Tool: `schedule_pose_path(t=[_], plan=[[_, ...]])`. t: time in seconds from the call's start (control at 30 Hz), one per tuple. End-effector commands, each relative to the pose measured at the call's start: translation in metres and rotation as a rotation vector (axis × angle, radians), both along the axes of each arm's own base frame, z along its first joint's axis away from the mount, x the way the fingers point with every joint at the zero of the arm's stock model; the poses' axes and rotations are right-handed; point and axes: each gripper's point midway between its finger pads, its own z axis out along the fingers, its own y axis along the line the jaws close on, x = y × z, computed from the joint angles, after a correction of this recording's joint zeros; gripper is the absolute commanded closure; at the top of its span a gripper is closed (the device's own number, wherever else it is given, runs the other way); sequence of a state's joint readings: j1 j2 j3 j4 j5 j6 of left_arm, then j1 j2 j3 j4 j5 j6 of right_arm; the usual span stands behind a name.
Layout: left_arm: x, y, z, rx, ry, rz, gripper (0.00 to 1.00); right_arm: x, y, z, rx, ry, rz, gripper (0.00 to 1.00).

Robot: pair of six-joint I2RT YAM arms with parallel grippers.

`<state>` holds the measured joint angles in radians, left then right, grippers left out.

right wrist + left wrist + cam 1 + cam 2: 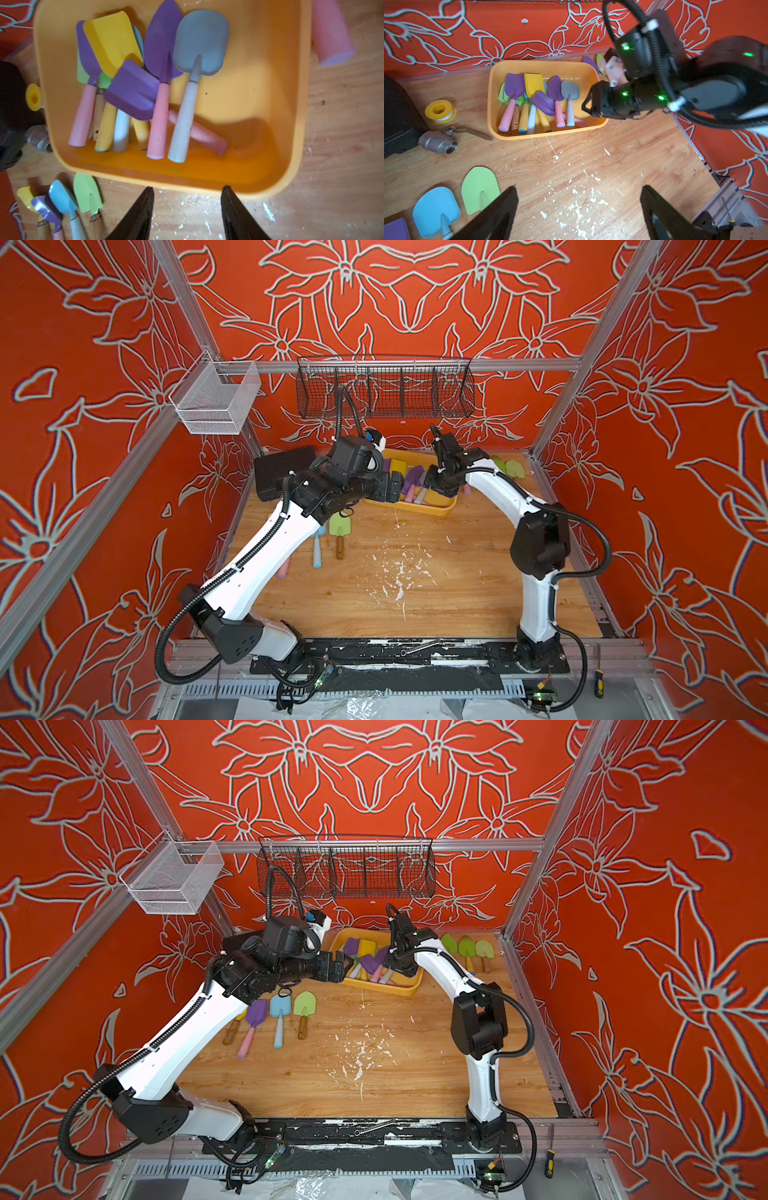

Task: Take the shovel out of the storage box
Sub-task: Pick up the shovel from the storage box.

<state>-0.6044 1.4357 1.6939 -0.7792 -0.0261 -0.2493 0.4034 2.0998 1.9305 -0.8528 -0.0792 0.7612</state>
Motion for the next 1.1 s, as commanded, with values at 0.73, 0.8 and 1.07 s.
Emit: schedule_pose_path(t=[0.73, 0.8, 1.07], plan=[[-0.028, 0.022, 0.006, 0.135, -0.1, 0.009, 0.06, 0.053, 0.002, -0.067, 0.006, 0.092, -0.07, 0.98], [-0.027, 0.024, 0.007, 0.137, -0.106, 0.015, 0.06, 0.051, 0.0, -0.052, 0.007, 0.069, -0.063, 1.0], [-0.031, 0.029, 0.013, 0.118, -0.138, 0.028, 0.06, 0.029, -0.009, -0.004, 0.026, 0.047, -0.026, 1.0]])
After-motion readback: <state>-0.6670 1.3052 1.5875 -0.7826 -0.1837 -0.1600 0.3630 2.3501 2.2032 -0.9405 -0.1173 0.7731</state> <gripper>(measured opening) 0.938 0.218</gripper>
